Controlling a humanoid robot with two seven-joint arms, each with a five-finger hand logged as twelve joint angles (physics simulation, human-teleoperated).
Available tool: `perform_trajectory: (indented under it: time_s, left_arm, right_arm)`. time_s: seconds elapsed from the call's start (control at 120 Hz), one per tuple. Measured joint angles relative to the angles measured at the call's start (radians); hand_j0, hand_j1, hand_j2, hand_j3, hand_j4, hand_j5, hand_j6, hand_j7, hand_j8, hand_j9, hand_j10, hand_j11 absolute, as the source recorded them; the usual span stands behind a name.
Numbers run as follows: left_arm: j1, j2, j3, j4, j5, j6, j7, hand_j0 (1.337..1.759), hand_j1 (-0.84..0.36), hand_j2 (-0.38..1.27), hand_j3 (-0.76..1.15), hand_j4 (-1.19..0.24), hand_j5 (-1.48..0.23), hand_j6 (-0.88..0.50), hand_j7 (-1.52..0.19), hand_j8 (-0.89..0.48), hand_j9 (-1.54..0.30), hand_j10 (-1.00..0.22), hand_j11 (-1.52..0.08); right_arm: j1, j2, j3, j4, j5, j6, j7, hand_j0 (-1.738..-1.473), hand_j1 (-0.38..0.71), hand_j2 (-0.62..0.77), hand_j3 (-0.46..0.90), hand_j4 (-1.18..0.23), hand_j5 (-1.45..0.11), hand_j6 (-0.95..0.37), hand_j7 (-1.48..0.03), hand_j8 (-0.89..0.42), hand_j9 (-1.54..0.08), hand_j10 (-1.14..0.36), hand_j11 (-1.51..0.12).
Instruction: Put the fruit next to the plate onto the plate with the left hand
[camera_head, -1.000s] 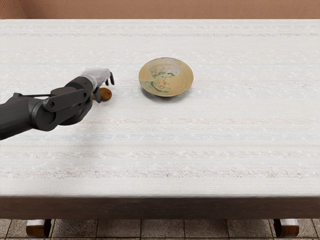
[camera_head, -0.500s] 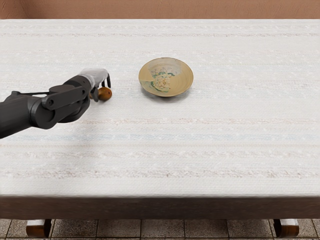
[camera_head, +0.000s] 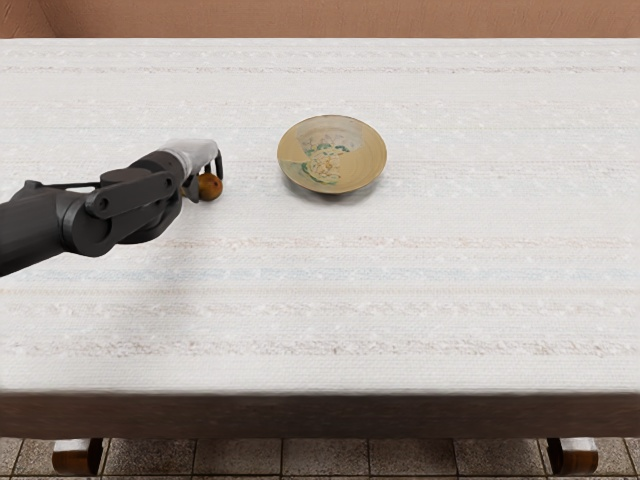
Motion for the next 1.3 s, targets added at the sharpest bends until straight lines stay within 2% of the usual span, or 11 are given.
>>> perform_trajectory:
  time_s: [0.233, 0.417, 0.533, 0.933, 1.108, 1.3]
  left_arm:
    - [-0.003, -0.002, 0.001, 0.002, -0.001, -0.001, 0.0, 1.657, -0.3, 0.14, 0.0, -0.58, -0.72, -0.55, -0.74, -0.57, -0.74, -0.57, -0.74]
    - [-0.005, -0.017, 0.0, 0.017, 0.0, -0.032, 0.0, 1.655, -0.31, 0.22, 0.0, -0.65, -0.8, -0.57, -0.82, -0.63, -0.83, -0.63, -0.82]
    - [-0.003, -0.03, 0.0, 0.035, 0.001, -0.039, 0.0, 1.652, -0.27, 0.17, 0.0, -0.66, -0.84, -0.58, -0.85, -0.62, -0.86, -0.64, -0.86]
    - [-0.012, -0.03, 0.0, 0.042, -0.004, -0.072, 0.001, 1.654, -0.32, 0.23, 0.0, -0.57, -0.93, -0.51, -0.92, -0.56, -0.92, -0.69, -0.91]
    - [-0.024, -0.03, -0.001, 0.035, -0.006, -0.086, 0.0, 1.654, -0.36, 0.31, 0.0, -0.54, -0.97, -0.48, -0.95, -0.53, -0.95, -0.71, -0.94]
    - [-0.039, -0.03, -0.003, 0.031, -0.022, -0.1, 0.0, 1.654, -0.35, 0.29, 0.0, -0.53, -0.99, -0.47, -0.97, -0.52, -0.96, -0.72, -0.96]
  right_arm:
    - [0.0, 0.0, 0.0, 0.0, 0.0, 0.0, 0.0, -1.658, -0.31, -0.01, 0.0, -0.03, -0.04, -0.03, -0.04, -0.03, -0.04, -0.03, -0.04]
    - [-0.001, 0.0, 0.0, 0.0, 0.0, 0.0, 0.0, -1.658, -0.31, -0.01, 0.0, -0.03, -0.04, -0.03, -0.04, -0.03, -0.04, -0.03, -0.04]
    - [0.0, 0.0, 0.0, 0.0, 0.0, 0.0, 0.0, -1.658, -0.31, -0.01, 0.0, -0.03, -0.04, -0.03, -0.04, -0.03, -0.04, -0.03, -0.04]
    - [0.001, 0.0, 0.0, 0.0, 0.0, 0.0, 0.0, -1.658, -0.31, -0.01, 0.0, -0.03, -0.04, -0.03, -0.04, -0.03, -0.04, -0.03, -0.04]
    - [0.001, 0.0, -0.001, 0.0, 0.0, 0.0, 0.0, -1.658, -0.31, -0.01, 0.0, -0.03, -0.04, -0.03, -0.04, -0.03, -0.04, -0.03, -0.04]
    - [0.001, 0.0, 0.0, 0.0, 0.0, 0.0, 0.0, -1.658, -0.31, -0.01, 0.0, -0.03, -0.04, -0.03, -0.04, -0.03, -0.04, -0.03, -0.04]
